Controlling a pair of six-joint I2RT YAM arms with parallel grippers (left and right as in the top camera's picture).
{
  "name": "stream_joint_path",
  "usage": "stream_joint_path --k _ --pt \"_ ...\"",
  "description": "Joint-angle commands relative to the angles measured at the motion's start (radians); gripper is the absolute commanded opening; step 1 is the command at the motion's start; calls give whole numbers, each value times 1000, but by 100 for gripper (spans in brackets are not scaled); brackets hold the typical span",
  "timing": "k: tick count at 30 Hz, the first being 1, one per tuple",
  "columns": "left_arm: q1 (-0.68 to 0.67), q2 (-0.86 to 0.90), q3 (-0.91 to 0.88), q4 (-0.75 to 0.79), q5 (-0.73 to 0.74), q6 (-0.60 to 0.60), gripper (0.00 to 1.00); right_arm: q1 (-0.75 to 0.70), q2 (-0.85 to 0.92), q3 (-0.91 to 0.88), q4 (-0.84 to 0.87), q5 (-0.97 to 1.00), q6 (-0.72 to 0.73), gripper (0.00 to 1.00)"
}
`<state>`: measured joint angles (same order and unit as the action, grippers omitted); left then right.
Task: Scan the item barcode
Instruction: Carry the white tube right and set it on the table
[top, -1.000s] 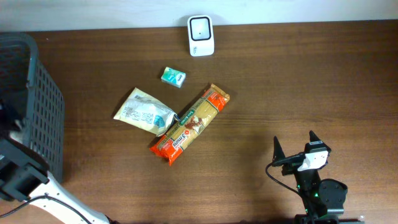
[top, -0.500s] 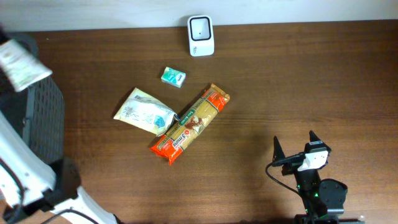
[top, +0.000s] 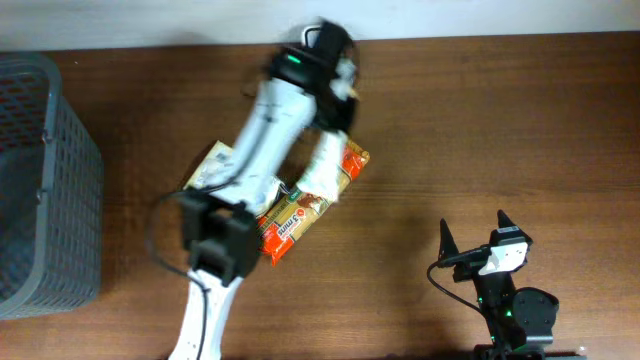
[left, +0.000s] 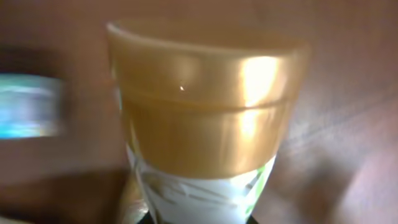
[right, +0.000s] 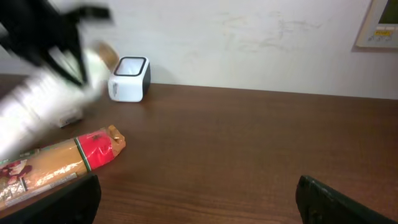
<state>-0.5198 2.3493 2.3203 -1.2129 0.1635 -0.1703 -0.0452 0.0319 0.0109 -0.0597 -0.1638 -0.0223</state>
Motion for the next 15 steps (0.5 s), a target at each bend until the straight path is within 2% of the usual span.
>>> stream_joint_path --k 1,3,5,7,8,10,11,13,15 --pt "-141 9 -120 148 58 -92 0 -5 -6 -5 -4 -9 8 99" --pt "-211 11 -178 227 43 -92 0 -5 -6 -5 -4 -9 8 99" --pt "-261 11 -205 269 -61 -133 1 -5 -6 -5 -4 -9 8 99" --pt "-285 11 -209 270 -170 -155 16 -5 -6 -5 -4 -9 8 99" --pt "-285 11 -209 271 -179 -155 43 -5 -6 -5 -4 -9 8 99" --pt "-282 10 -208 277 -179 -155 88 -5 -6 -5 -4 -9 8 99" --pt "-282 9 -199 277 -179 -155 99 -5 -6 -5 -4 -9 8 99" --pt "-278 -8 -166 251 -211 -153 99 -5 -6 -5 -4 -9 8 99" --pt "-218 -105 -63 145 -354 -144 99 -5 -6 -5 -4 -9 8 99"
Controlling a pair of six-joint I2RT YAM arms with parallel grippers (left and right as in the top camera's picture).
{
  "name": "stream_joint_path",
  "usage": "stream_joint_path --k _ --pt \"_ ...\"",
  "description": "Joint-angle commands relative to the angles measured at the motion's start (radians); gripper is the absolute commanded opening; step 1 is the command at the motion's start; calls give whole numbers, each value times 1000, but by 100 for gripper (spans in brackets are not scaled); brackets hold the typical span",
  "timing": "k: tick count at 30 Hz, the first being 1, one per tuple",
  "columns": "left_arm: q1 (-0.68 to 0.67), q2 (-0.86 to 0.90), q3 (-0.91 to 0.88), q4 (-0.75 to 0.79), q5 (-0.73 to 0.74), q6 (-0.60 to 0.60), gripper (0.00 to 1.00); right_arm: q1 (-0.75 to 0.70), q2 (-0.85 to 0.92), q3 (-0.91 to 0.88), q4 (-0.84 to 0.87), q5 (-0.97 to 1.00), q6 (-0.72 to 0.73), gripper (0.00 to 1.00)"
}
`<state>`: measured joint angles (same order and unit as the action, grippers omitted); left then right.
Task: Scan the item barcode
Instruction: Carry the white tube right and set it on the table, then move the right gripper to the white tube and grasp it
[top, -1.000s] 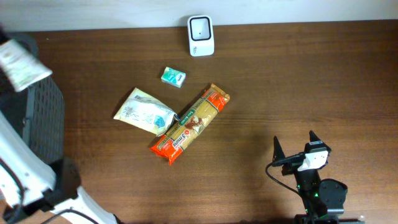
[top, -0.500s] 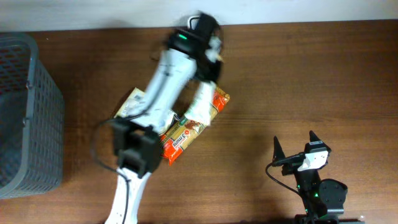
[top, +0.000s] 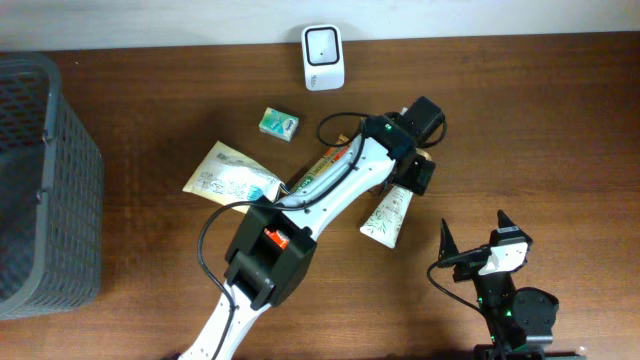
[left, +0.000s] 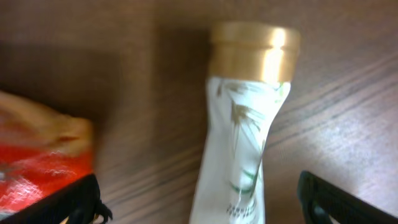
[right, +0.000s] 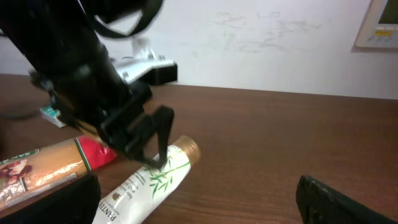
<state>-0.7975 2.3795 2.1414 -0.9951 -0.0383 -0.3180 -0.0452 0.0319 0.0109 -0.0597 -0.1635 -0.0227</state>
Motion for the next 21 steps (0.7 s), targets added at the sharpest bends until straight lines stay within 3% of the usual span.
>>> stream_joint_path --k 1,4,8,11,15,21 --pt "106 -194 168 -108 -173 45 99 -5 -6 -5 -4 -10 8 99" --pt "285 -374 232 -172 -173 89 100 -5 -6 -5 -4 -10 8 99" --pt "589 -556 232 -310 -309 88 99 -5 -6 -5 -4 -10 8 99" --pt "761 -584 232 -353 -306 88 99 -5 -6 -5 -4 -10 8 99" --pt "876 -581 232 -354 -306 88 99 -5 -6 -5 -4 -10 8 99" --pt "886 -581 232 -354 -306 88 99 -5 -6 -5 8 -8 7 99"
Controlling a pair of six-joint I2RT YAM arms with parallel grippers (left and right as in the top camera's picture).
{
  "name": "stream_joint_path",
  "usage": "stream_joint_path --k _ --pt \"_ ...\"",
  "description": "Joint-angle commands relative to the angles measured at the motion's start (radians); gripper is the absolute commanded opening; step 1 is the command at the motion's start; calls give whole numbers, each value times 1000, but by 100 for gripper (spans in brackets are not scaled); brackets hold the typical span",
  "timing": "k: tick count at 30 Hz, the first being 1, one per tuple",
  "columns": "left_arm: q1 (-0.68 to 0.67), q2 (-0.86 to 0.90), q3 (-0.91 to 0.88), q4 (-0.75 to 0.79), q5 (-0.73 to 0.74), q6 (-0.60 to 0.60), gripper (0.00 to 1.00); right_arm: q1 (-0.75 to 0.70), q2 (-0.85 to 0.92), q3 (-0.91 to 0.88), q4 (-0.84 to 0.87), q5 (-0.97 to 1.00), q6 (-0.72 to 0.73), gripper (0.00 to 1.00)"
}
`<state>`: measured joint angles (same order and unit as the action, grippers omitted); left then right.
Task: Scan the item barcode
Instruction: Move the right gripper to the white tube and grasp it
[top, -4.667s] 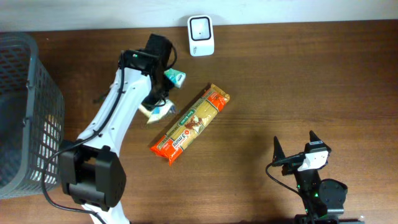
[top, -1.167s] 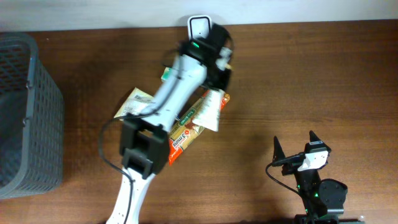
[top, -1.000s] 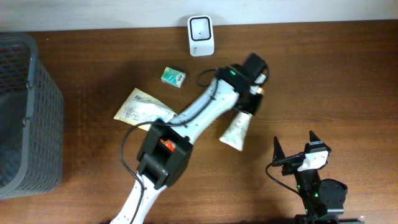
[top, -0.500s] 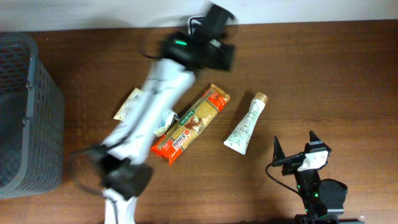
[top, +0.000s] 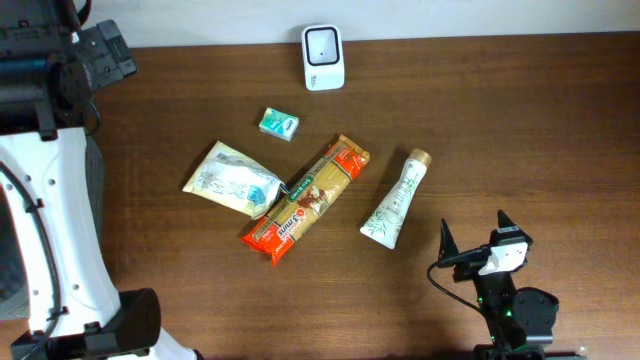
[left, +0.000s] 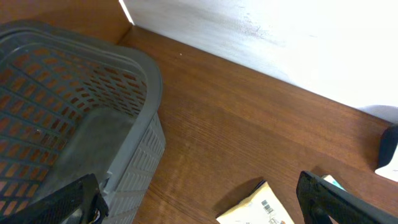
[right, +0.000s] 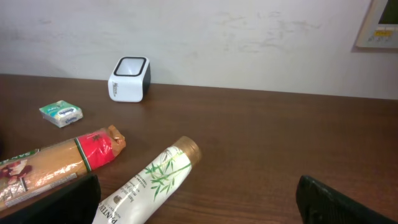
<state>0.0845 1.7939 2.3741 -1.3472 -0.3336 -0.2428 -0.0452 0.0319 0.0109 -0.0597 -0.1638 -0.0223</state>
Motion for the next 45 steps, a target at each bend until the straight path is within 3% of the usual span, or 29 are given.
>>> stream_joint_path --k 1,6,9,12,14,18,24,28,30,33,39,45 --pt "4 4 -1 -2 -11 13 99 -5 -6 -5 34 -10 8 99" --pt "3 4 -1 -2 -11 13 99 -5 -6 -5 -2 -4 7 99" --pt "4 4 -1 -2 -11 13 99 -5 -6 23 8 -138 69 99" --pt "3 4 -1 -2 -11 13 99 -5 -3 189 -169 -180 80 98" --pt "4 4 -1 -2 -11 13 99 -5 52 393 -370 -184 79 99" --pt "3 4 -1 -2 -11 13 99 -5 296 727 -688 -184 79 99" --pt "4 4 -1 -2 -11 13 99 -5 817 1179 -1079 -203 79 99" --pt "4 4 -1 -2 -11 13 99 -5 1040 1207 -1043 -324 82 98" --pt "4 4 -1 -2 -11 13 99 8 1199 1207 -1007 -358 151 80" --pt "4 4 -1 -2 -11 13 99 131 1432 1207 -1003 -214 352 67" --pt "4 4 -1 -2 -11 13 99 433 1760 1234 -833 50 583 66" --pt "4 4 -1 -2 -11 13 99 594 1949 1467 -951 312 590 66"
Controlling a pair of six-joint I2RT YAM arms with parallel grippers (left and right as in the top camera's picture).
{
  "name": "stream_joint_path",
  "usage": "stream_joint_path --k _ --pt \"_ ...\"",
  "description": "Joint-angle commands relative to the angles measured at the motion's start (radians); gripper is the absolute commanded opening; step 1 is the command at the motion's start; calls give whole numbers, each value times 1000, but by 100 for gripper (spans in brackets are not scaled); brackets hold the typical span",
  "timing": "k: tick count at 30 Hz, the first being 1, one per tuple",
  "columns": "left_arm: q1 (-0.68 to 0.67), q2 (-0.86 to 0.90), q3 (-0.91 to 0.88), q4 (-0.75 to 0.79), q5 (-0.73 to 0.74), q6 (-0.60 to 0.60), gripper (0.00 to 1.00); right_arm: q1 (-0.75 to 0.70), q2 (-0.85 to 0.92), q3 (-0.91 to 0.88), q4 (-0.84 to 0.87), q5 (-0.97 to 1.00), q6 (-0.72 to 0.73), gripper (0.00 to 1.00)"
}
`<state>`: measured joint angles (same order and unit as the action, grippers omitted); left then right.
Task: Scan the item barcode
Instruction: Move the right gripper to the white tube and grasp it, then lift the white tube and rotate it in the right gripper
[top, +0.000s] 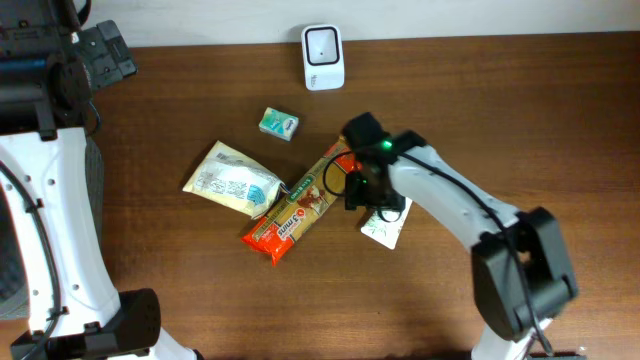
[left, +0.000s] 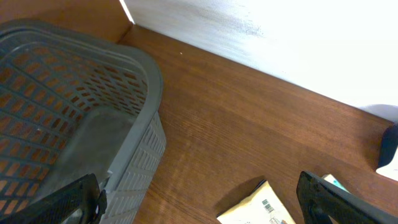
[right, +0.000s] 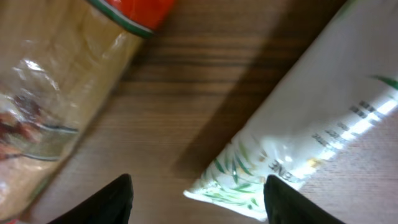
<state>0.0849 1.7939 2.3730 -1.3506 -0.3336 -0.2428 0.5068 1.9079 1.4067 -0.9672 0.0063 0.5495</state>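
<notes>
The white tube with green leaf print (right: 311, 118) lies on the table right of the pasta packet (top: 305, 200). In the overhead view only its flat end (top: 385, 232) shows, under my right gripper (top: 370, 195). Seen from the right wrist, the right gripper (right: 199, 202) is open, and the tube's crimped end lies between its fingertips (right: 115, 199). The white barcode scanner (top: 322, 44) stands at the table's far edge. My left gripper (left: 199, 205) is open and empty at the far left, above the basket's corner.
A grey mesh basket (left: 74, 106) fills the left edge. A white pouch with a printed barcode (top: 230, 180) lies left of the pasta packet, and a small green box (top: 279, 123) sits between it and the scanner. The orange-and-tan pasta packet (right: 56, 87) lies close beside the tube.
My right arm was parked at the near right corner with its gripper open. Now it reaches across, its open gripper low over the tube's flat end. The left arm has not moved.
At first my left arm was near the scanner with the tube's gold cap close in its wrist view. Then the tube lay right of the pasta packet, the left gripper open above it. The left arm was then back by the basket, and now the right gripper is over the tube.
</notes>
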Motion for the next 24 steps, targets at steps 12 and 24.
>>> stream_joint_path --k 12,24 --pt "3 4 0 2 -11 13 99 62 175 59 -216 352 121 64" --pt "3 4 0 2 -11 13 99 8 175 -71 -196 342 120 14"
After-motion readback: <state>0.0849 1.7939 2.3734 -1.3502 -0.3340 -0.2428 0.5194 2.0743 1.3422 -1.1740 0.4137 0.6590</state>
